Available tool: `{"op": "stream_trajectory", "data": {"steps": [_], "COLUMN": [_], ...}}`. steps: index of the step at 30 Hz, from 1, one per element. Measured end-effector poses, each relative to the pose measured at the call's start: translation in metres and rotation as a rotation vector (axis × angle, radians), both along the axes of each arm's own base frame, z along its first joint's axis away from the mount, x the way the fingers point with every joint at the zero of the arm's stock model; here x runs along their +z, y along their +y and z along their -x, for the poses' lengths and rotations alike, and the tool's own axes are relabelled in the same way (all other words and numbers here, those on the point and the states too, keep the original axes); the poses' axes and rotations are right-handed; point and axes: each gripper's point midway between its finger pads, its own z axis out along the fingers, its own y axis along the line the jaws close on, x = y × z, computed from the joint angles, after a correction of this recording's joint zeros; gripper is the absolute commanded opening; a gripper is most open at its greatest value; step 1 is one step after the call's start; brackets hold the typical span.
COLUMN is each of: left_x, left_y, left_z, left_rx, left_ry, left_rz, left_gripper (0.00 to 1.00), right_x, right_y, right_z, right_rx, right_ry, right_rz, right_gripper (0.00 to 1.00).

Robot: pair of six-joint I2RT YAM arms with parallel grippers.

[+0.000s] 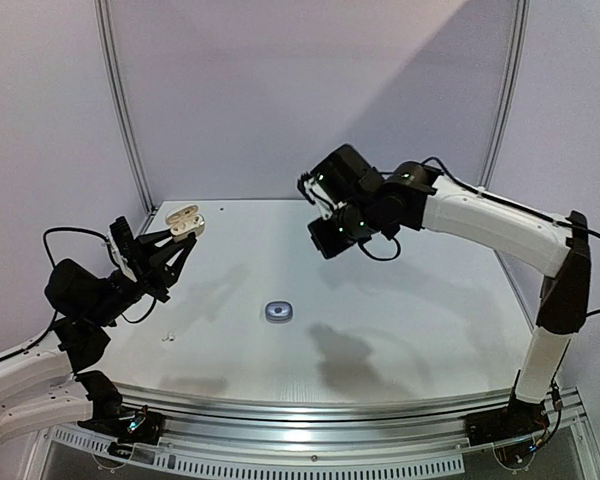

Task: Insert the wireless bluetooth earbuds into the charging case

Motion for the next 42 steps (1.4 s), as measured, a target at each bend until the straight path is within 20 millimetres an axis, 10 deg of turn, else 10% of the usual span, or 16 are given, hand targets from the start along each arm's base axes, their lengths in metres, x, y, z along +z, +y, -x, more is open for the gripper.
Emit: {"op": "stream_trajectory", "data": {"steps": [7,11,42], "left_x": [-0.002,-0.001,0.002], "left_y": [0.000,0.001,0.000], "left_z": [-0.001,0.000,-0.001], "left_rx": [0.001,0.001,-0.003], "left_ry": [0.013,0.011,0.015], "left_rz": [-0.003,-0.001,0.001], "left_gripper": [0.00,0.00,0.00], "right_x": [-0.163,-0.203,-0.237], "right_y": [-0.050,-0.071,-0.070], "right_z": [0.054,0.086,0.133], "right_rx": [-0.106,-0.127,-0.079], "right_ry": [0.516,0.703,0.990], "right_rz": [0.361,0.486,0.514], "right_gripper": [0.01,0.01,0.29]}}
